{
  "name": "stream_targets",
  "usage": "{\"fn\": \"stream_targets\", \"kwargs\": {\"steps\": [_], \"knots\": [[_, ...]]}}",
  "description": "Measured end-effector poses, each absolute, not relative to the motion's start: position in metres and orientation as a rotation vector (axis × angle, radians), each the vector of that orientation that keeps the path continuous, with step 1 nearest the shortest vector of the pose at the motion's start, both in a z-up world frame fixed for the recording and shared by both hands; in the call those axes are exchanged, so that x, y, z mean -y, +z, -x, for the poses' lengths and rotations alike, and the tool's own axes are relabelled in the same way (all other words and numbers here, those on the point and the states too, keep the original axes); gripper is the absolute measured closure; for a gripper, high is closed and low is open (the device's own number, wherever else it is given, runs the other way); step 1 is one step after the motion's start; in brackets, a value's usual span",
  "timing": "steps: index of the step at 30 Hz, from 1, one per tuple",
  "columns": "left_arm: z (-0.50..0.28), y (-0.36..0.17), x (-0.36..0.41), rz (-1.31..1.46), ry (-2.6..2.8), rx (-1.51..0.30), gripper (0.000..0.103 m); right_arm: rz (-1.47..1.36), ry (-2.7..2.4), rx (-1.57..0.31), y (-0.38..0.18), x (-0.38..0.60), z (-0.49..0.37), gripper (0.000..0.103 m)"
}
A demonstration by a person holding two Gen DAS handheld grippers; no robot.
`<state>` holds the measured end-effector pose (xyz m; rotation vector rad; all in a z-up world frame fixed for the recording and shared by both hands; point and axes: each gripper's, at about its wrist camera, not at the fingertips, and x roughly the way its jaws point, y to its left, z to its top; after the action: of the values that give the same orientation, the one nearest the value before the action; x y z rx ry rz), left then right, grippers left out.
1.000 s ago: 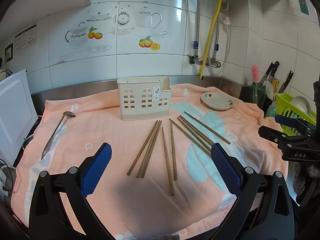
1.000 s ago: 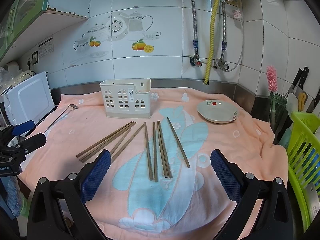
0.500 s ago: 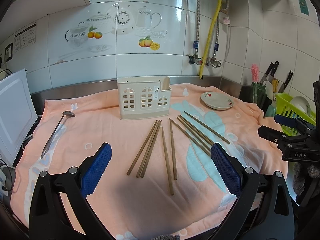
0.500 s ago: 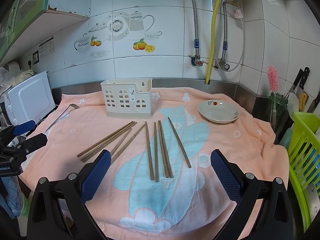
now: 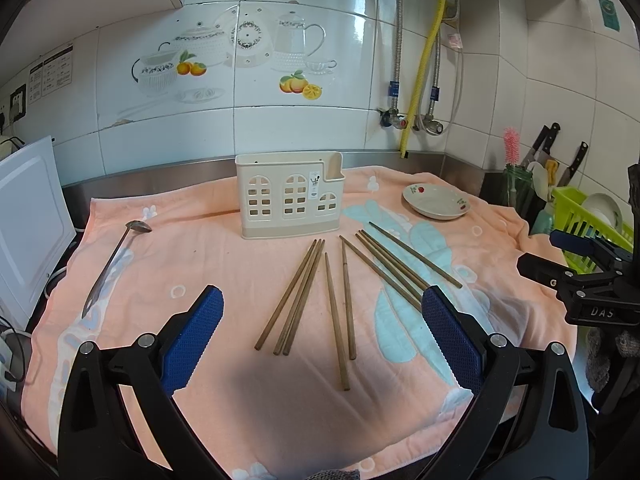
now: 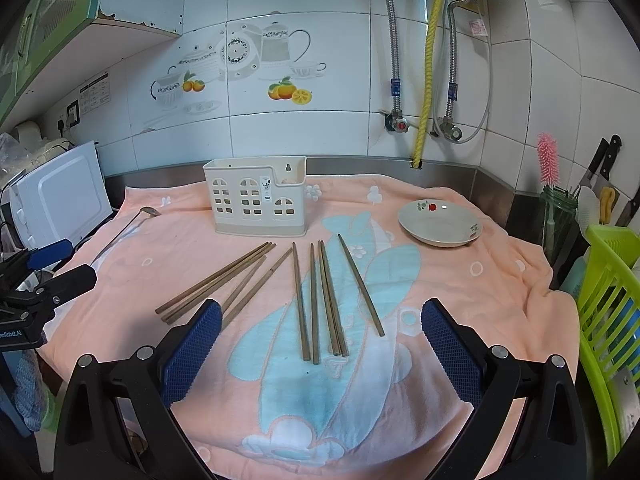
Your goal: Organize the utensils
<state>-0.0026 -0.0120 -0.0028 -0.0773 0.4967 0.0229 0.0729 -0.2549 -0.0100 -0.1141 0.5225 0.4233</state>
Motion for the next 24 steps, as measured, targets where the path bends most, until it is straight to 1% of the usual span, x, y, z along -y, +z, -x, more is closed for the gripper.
{"fn": "stream_targets", "kwargs": {"steps": [24], "knots": [[0.0058,0.0067,0.0122,0.062,0.026,-0.484,0.005,0.116,0.437,-0.509,-0.0069,0.2545,-0.0686,0.006]]}}
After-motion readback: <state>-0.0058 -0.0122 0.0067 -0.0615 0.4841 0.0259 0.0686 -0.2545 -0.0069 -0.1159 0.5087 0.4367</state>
